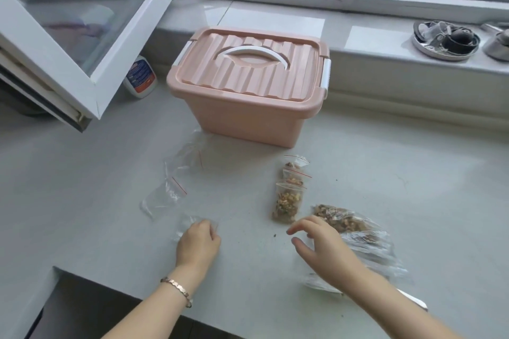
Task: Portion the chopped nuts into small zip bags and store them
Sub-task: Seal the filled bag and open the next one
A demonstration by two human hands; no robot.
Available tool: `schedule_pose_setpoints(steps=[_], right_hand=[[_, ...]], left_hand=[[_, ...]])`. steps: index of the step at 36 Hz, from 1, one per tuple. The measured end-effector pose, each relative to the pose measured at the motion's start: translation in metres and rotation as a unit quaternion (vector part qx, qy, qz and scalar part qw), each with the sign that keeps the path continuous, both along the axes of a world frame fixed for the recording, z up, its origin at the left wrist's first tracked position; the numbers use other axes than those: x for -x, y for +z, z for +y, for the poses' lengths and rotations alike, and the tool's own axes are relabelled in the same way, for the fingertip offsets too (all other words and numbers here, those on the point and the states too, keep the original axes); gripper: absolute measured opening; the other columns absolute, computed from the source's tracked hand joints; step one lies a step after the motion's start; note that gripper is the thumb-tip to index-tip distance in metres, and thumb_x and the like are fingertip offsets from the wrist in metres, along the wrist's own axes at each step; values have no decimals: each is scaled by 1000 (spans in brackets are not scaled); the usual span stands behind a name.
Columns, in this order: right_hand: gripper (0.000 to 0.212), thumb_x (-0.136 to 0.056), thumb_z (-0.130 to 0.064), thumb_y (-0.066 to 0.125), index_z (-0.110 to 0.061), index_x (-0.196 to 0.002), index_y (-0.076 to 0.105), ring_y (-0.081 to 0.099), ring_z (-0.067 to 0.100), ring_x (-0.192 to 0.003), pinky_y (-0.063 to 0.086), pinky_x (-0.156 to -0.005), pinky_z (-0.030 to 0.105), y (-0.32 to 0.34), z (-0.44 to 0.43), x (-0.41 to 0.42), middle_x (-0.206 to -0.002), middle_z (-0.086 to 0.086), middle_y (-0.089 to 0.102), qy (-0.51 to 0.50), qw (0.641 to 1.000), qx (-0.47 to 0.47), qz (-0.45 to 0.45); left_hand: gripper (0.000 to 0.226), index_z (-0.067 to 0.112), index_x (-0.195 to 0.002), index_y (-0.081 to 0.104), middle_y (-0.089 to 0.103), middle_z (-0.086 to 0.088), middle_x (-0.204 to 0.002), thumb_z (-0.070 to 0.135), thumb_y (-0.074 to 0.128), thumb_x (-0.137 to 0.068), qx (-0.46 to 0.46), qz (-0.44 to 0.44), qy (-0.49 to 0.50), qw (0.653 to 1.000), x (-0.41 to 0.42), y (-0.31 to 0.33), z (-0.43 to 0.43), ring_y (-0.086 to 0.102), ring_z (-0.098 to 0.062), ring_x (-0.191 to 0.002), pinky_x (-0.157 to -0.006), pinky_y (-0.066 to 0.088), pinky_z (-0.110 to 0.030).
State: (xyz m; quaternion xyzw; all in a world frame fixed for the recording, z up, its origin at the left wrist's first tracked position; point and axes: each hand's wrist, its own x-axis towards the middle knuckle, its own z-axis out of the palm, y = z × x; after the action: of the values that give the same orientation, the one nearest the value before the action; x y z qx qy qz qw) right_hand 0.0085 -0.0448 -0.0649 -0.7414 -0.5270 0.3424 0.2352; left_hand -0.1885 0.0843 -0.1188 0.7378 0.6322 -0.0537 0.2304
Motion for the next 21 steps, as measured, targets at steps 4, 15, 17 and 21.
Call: schedule_pose_setpoints(steps=[4,15,17,21], right_hand=[[13,-89,-16,57,-27,-94,62,49,-7,-90,33,-81,2,20,-6,-2,-97,-16,55,-57,997,-43,27],[11,-83,-16,64,-20,-78,73,69,12,-79,54,-74,26,83,-29,-9,-78,-1,74,-271,919,-127,257],[13,-84,-15,63,-15,-78,75,69,15,-78,55,-73,27,88,-39,-13,-76,3,73,-281,911,-128,273],[17,-85,-9,62,-13,-74,75,68,9,-70,55,-63,23,90,-57,-18,-72,3,73,-316,896,-113,290]], left_hand=[[19,21,-63,55,58,6,-63,12,63,-78,1,-194,75,978,-32,37,-19,57,-18,-66,-60,42,-23],[12,16,-68,66,65,6,-58,11,66,-79,157,-466,-12,870,-111,140,-89,59,-4,-56,-58,49,-18],[11,14,-69,67,66,5,-59,9,67,-79,176,-466,-23,867,-116,139,-95,59,-5,-57,-58,48,-17],[15,14,-66,66,67,-1,-61,7,68,-78,198,-469,-10,861,-122,135,-103,61,-10,-59,-60,52,-27]])
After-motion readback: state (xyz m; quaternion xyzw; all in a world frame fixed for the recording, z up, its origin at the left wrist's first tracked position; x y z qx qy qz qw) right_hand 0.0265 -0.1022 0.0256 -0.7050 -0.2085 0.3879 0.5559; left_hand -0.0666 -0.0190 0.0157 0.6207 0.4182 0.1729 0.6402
